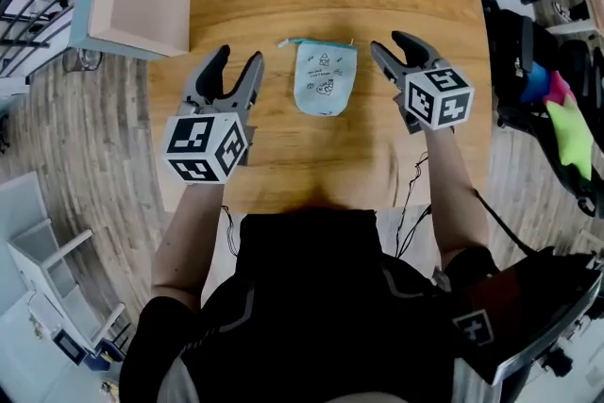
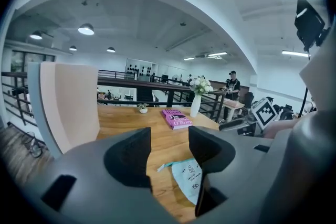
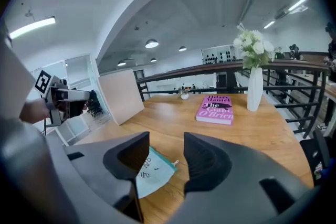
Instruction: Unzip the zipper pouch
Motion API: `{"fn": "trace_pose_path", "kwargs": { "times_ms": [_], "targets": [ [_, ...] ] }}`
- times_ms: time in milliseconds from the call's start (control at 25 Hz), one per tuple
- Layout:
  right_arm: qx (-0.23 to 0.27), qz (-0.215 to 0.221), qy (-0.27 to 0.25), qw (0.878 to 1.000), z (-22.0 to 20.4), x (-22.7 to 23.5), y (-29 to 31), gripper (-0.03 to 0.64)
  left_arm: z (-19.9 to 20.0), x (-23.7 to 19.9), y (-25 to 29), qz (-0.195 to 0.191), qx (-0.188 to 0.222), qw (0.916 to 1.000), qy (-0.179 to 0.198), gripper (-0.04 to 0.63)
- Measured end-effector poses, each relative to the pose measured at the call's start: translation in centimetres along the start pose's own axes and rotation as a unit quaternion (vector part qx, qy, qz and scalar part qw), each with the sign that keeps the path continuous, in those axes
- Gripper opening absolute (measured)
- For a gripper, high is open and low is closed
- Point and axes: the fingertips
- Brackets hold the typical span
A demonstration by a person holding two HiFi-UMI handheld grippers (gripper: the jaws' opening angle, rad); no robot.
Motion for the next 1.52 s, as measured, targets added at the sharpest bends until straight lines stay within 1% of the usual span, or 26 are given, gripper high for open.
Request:
{"fn": "trace_pose_path", "kwargs": {
  "times_ms": [160,360,520,720,920,1040,1120,1280,1320,1520],
  "targets": [
    [-0.031,0.019,0.003,0.999,-2.9,-0.1,2.3,0.218,-2.0,-0.5,1.3,-0.003,-0.030,0.9995,0.000,0.242],
    [-0.069,0.037,0.014,0.997,-6.5,-0.9,5.3,0.218,-4.4,-1.6,2.2,-0.004,-0.058,0.9983,-0.008,0.244],
    [-0.103,0.046,0.016,0.993,-9.2,-0.8,6.9,0.218,-6.0,-2.0,3.1,-0.007,-0.079,0.9968,-0.011,0.265],
    [-0.131,0.055,0.024,0.990,-10.9,-1.1,8.4,0.215,-7.4,-2.3,3.2,-0.012,-0.101,0.9948,-0.010,0.267],
    [-0.151,0.066,0.033,0.986,-11.7,-1.5,9.9,0.196,-8.2,-2.6,2.7,-0.017,-0.107,0.9938,-0.022,0.267],
    [-0.165,0.061,0.031,0.984,-12.2,-1.4,10.2,0.178,-8.0,-2.2,2.3,-0.037,-0.096,0.9944,-0.022,0.266],
    [-0.172,0.054,0.026,0.983,-12.3,-1.4,10.2,0.167,-8.1,-2.2,2.0,-0.041,-0.095,0.9945,-0.015,0.267],
    [-0.200,0.024,-0.015,0.979,-12.2,-1.8,10.4,0.110,-8.1,-2.9,1.3,-0.040,-0.097,0.9943,-0.016,0.267],
    [-0.203,0.019,-0.020,0.979,-12.2,-1.9,10.5,0.109,-8.2,-3.0,1.2,-0.041,-0.098,0.9942,-0.017,0.267],
    [-0.195,0.013,-0.002,0.981,-12.3,-1.8,10.4,0.107,-8.6,-2.8,1.1,-0.043,-0.103,0.9937,-0.015,0.266]
  ]
}}
Point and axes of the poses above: the fingertips, and each gripper's own axes: y forward along the fingers, x to its right, z out of its top, and after that the axes turned 15 degrees about -y, right-handed
